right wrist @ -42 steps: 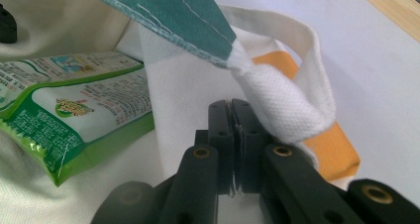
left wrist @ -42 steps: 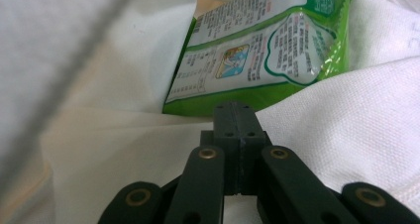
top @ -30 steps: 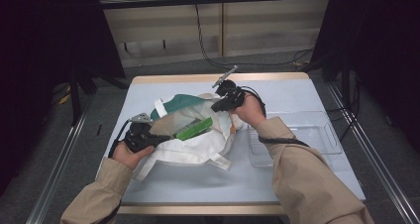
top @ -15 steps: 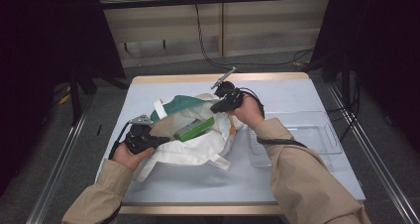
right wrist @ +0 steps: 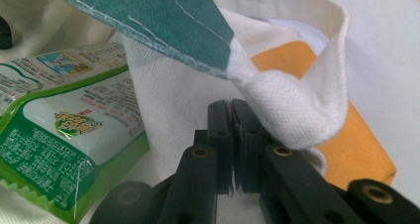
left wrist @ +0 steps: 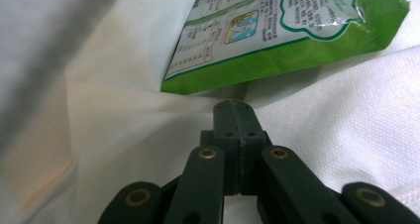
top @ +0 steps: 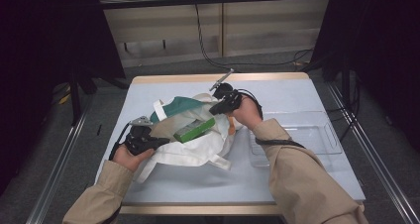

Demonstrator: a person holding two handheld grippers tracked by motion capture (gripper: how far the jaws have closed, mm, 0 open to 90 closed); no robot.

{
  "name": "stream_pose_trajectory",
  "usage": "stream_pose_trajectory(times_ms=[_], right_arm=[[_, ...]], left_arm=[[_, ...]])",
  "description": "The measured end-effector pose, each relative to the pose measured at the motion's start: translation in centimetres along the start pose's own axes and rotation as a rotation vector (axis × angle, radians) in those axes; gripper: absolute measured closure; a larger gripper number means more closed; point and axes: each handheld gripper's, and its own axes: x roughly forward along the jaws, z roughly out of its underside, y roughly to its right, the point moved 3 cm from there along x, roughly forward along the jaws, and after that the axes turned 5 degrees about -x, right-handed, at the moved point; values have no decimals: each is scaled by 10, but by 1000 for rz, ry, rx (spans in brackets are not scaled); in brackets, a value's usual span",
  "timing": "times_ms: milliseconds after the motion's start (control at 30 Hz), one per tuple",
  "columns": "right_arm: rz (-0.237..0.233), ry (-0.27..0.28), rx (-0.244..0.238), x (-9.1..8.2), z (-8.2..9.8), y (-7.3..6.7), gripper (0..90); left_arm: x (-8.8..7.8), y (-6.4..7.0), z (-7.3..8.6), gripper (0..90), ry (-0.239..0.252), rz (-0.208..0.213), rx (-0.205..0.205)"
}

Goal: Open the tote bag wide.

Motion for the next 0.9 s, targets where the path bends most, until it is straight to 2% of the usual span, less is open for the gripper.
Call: stream_pose_trajectory(times_ms=[900], right_arm=[[-18,-42,-6,15,2,-6,864]], left_arm=[[3,-8,6,900,-14,-9,-2]])
